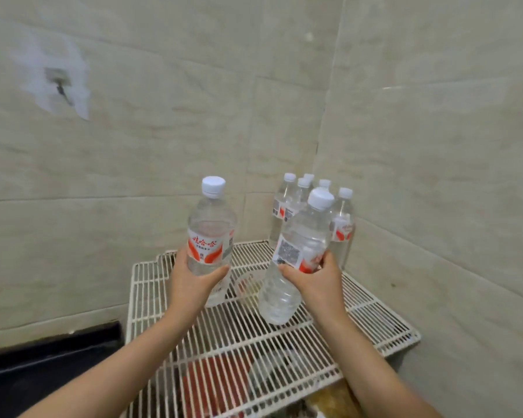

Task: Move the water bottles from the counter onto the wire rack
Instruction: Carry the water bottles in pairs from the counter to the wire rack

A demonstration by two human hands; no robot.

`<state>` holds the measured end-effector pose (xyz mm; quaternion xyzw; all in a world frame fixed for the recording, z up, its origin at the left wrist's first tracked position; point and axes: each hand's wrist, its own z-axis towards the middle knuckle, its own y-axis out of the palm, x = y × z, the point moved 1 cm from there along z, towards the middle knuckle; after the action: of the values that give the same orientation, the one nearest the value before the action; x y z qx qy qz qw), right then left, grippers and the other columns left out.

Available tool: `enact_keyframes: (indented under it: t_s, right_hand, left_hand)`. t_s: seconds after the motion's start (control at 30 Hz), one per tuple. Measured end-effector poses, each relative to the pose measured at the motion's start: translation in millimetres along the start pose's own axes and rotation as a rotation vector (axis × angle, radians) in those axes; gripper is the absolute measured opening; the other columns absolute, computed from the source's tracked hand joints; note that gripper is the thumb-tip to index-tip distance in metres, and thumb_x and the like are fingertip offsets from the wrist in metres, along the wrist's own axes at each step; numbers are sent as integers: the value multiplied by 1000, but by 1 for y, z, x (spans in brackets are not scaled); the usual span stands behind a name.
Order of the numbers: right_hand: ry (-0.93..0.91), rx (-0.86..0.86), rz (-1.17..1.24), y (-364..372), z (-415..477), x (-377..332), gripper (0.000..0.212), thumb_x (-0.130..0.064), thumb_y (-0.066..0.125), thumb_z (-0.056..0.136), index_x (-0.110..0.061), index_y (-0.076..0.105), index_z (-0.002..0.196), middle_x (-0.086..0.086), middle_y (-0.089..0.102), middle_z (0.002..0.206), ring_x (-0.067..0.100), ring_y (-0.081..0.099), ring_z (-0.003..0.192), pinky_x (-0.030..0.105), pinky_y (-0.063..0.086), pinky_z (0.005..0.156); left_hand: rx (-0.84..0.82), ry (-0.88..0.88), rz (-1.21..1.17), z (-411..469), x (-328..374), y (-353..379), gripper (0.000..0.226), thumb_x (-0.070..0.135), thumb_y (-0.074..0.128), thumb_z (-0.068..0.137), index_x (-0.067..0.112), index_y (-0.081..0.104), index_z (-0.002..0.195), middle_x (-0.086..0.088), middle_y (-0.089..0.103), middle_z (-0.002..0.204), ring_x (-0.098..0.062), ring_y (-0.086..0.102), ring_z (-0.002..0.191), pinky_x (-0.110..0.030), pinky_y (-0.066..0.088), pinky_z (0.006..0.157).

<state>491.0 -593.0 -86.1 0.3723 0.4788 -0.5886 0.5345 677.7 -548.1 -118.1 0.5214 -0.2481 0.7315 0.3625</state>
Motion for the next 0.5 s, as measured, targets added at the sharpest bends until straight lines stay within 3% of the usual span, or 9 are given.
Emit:
enact_keyframes:
  t_s: [0.17, 0.27, 0.37, 0.5]
  right_hand:
    - [42, -9, -84, 40, 85, 21, 60, -23, 81, 64, -18, 45, 112, 3, 60, 111, 22, 59, 99, 38, 50, 88]
    - [58, -26, -129, 62, 123, 35, 60, -23, 79, 66, -20, 43, 113, 1, 58, 110, 22, 58, 100, 39, 48, 93]
    - [65, -49, -168, 81, 150, 47, 64, -22, 79, 67, -18, 43, 120, 0, 57, 111, 20, 57, 100, 36, 48, 91]
    - [79, -56, -148, 101, 177, 56, 62, -19, 78, 67, -17, 45, 120, 0, 58, 107, 19, 57, 98, 31, 46, 84]
  left_hand:
    - [13, -70, 31, 70, -37, 28, 51, 9, 75, 69, 25, 46, 107, 12, 57, 92, -15, 59, 90, -32, 48, 82]
    - [40, -104, 54, 100, -59, 39, 50, 9, 76, 68, 27, 46, 104, 10, 57, 91, -19, 59, 93, -34, 48, 84]
    - [72, -122, 70, 121, -72, 45, 50, 11, 77, 68, 26, 48, 106, 4, 60, 97, -18, 59, 93, -36, 49, 85]
    - [132, -129, 33, 141, -74, 53, 46, 11, 76, 69, 27, 47, 101, 11, 57, 87, -13, 57, 85, -30, 47, 77]
